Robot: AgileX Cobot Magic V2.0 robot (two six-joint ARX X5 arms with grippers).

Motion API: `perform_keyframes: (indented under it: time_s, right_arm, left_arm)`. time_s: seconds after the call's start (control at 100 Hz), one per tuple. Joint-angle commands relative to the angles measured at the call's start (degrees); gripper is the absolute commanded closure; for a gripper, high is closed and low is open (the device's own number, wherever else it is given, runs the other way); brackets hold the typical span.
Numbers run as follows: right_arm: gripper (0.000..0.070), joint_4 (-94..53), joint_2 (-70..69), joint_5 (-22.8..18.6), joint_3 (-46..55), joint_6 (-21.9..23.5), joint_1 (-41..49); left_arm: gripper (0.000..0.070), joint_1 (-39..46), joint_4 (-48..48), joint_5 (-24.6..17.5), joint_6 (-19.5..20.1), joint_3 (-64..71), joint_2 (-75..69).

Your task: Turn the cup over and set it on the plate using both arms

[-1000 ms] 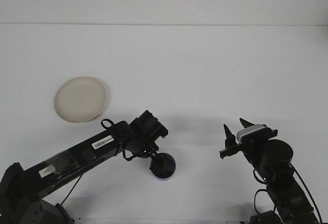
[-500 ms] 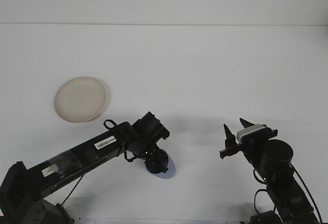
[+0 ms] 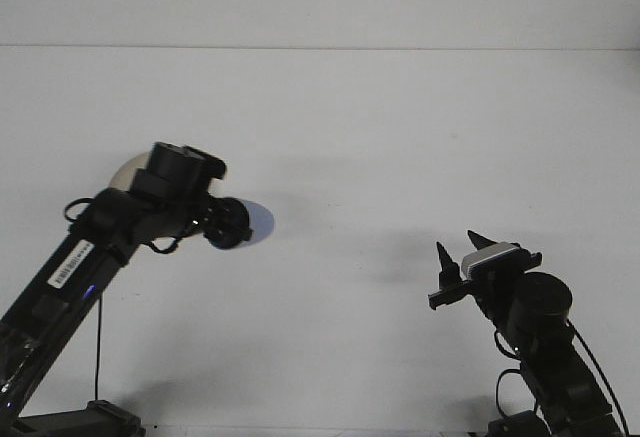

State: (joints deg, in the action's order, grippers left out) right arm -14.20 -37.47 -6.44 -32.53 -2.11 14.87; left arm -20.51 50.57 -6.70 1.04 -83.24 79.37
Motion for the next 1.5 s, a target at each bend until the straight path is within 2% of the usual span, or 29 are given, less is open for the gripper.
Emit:
perform_keyframes:
  time_s: [0.0, 0.2, 0.4, 0.62, 0.92, 0.96, 1.06, 1.14, 1.21, 1.29, 1.49]
  right_arm:
    - [0.0321, 0.61, -0.11, -0.15, -0.33, 0.13, 0.04]
    - [0.0321, 0.48, -0.11, -0.15, -0.33, 0.13, 0.04]
    - [0.0321, 0.48, -0.11, -0.15, -0.33, 0.13, 0.04]
    - [0.0321, 0.48, -0.11, -0.17, -0.33, 0.13, 0.04]
    - [0.0321, 0.48, -0.11, -0.17, -0.33, 0.13, 0.04]
    - [0.0321, 0.48, -0.11, -0.15, -0.33, 0.13, 0.04]
    - [0.0321, 0.48, -0.13, -0.15, -0.33, 0.13, 0.04]
    - [0.0321, 0.48, -0.13, -0.15, -0.33, 0.13, 0.04]
    - [0.0321, 0.5, -0.13, -0.15, -0.33, 0.13, 0.04]
    - [0.0321, 0.5, -0.13, -0.15, -0.33, 0.13, 0.04]
    - [0.0321, 0.48, -0.13, 0.13, -0.33, 0.13, 0.04]
  left_arm:
    - [0.0687, 4.74, 0.96, 0.96, 2.05, -2.4, 0.33]
    - [0.0687, 19.12, 2.4, 0.98, 4.52, -3.26, 1.81]
    - [0.0687, 27.41, 1.9, 1.4, 5.42, -3.23, 7.37]
    - [0.0687, 31.06, -0.22, 1.36, 5.95, -3.23, 15.26]
    - [0.0681, 31.47, -4.35, 1.31, 6.97, -3.26, 22.27]
    - [0.0651, 31.47, -4.98, 0.83, 7.08, -3.26, 22.6]
    - [0.0442, 31.47, -6.64, -0.07, 7.06, -3.26, 22.69]
    - [0.0346, 31.47, -7.93, -0.85, 7.06, -3.45, 22.64]
    - [0.0311, 31.52, -8.04, -2.38, 6.91, -4.46, 22.45]
    - [0.0311, 31.74, -7.91, -4.04, 6.86, -6.1, 21.51]
    - [0.0311, 31.85, -5.57, -4.11, 6.91, -11.47, 15.19]
